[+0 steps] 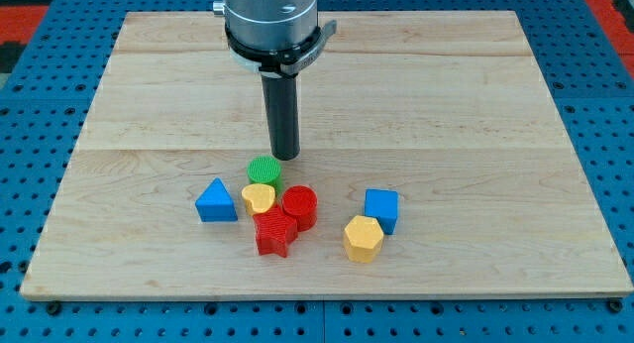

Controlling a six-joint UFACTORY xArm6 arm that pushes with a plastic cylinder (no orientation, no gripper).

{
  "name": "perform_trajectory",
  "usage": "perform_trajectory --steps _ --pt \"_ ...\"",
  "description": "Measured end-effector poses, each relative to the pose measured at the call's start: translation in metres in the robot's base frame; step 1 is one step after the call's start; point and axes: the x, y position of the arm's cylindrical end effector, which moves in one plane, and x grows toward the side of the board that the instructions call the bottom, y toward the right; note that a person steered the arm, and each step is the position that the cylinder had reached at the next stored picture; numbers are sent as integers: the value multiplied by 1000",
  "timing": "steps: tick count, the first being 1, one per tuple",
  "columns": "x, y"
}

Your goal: Point at red star

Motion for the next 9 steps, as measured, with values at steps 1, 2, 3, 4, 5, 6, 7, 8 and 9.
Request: perform_trajectory --steps 1,2,3,4,5,6,7,8,9 --pt "-1 -2" --pt "1 -1" --pt "-18 34" --pt "-15 145" --pt "49 230" --pt "164 178" --pt "166 113" --pt "163 -15" --pt "152 -55"
